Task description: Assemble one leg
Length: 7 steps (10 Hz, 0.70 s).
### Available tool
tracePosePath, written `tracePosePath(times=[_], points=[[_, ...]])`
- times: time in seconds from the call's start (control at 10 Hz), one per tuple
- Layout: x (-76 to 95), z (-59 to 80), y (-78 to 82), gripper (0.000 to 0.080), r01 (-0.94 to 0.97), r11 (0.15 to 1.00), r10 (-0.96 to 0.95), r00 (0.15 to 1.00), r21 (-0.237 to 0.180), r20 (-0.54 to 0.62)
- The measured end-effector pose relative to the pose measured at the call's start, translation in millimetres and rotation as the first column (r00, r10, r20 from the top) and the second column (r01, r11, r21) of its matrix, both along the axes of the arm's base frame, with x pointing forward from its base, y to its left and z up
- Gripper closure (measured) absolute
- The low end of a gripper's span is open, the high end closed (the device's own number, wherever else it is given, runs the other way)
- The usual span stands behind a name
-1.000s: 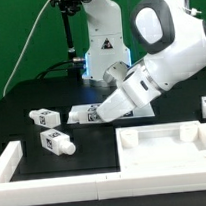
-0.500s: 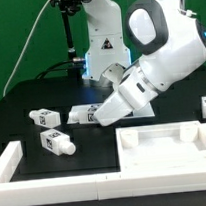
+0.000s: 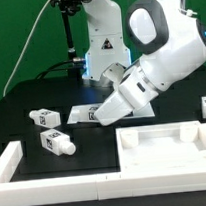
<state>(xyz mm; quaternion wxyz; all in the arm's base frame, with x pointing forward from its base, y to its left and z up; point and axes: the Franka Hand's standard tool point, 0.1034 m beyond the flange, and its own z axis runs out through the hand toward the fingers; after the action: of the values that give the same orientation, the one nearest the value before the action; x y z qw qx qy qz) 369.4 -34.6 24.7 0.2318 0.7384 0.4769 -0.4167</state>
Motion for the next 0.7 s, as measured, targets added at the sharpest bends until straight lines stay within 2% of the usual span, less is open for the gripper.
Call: tracePosePath(times=[0.1,0.2,0.3,0.4,0.5,0.6,0.7], points=[[12.0,23.3,20.5,0.0515,0.067,0.997,-0.067,0.998,-0.047,-0.010],[33.7,42.4,38.6,0.0515,0.111,0.993,-0.111,0.994,-0.036,0.004],[56.6,66.0,53.2,0.0514,0.180,0.983,-0.182,0.982,0.032,0.055],[73.7,86.5,58.5,0.0514,0.228,0.968,-0.238,0.966,0.103,0.099],[98.2,105.9,58.7,0.0514,0.262,0.949,-0.290,0.944,0.175,0.157],[112.4,108.3,52.0,0.0514,0.259,0.930,-0.318,0.923,0.261,0.217],[108.9,106.7,48.2,0.0514,0.240,0.917,-0.326,0.910,0.318,0.254]])
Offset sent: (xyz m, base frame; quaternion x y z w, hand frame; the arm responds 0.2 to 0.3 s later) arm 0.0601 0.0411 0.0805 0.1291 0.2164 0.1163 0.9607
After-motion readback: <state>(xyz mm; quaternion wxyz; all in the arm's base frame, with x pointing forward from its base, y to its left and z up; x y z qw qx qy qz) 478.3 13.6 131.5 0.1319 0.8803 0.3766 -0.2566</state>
